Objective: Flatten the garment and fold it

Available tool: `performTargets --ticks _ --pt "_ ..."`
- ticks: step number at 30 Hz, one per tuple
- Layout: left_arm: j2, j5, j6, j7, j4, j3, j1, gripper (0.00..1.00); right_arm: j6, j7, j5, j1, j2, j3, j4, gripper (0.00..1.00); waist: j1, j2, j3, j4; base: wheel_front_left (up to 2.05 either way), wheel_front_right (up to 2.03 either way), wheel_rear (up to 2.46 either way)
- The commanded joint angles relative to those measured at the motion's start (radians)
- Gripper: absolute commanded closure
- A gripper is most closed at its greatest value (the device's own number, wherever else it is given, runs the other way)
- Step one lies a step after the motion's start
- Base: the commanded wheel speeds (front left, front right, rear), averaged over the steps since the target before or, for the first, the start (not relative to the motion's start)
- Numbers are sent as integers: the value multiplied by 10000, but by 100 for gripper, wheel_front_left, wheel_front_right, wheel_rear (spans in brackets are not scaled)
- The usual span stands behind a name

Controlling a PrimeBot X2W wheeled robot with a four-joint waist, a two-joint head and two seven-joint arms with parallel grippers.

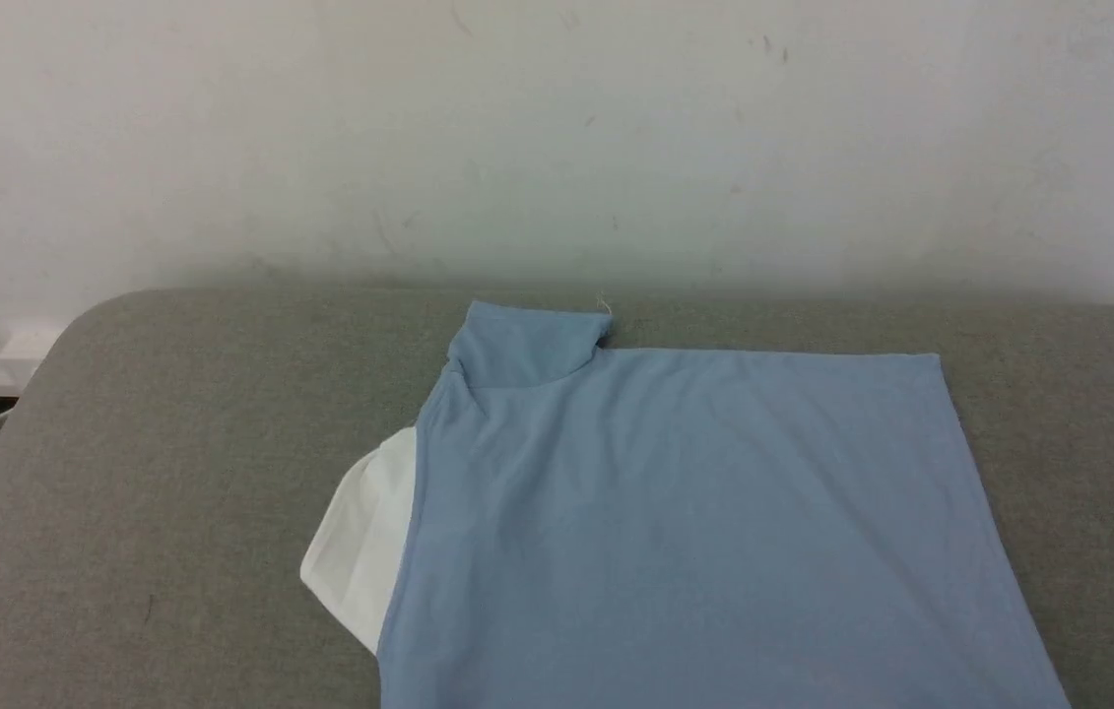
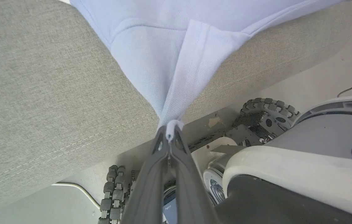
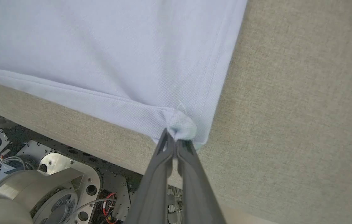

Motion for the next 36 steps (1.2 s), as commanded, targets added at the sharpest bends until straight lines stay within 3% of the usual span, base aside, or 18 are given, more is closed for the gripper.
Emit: performTargets --ticks 1,7,15,26,36 --pt "95 -8 -43 1 -69 -28 65 100 -19 243 -10 279 95 -227 -241 100 1 0 21 15 0 0 0" --pt "-333 640 -281 -880 -44 285 -693 100 -19 92 -331 394 764 -1056 -1037 100 1 0 276 -5 0 0 0" --pt "-1502 1538 -355 -2416 166 876 -2307 100 -19 -1274 -511 -703 1274 -1542 -1294 100 1 0 974 -136 0 0 0" --pt "-2671 2229 -268 -3541 2227 1307 -4284 100 -19 -2102 -1598 -2660 1493 -1114 172 100 1 0 2279 -315 0 0 0" --pt "-3400 2756 -436 -3801 4315 957 -5602 100 -19 -2386 -2388 -3899 1636 -541 1853 100 1 0 3012 -264 0 0 0"
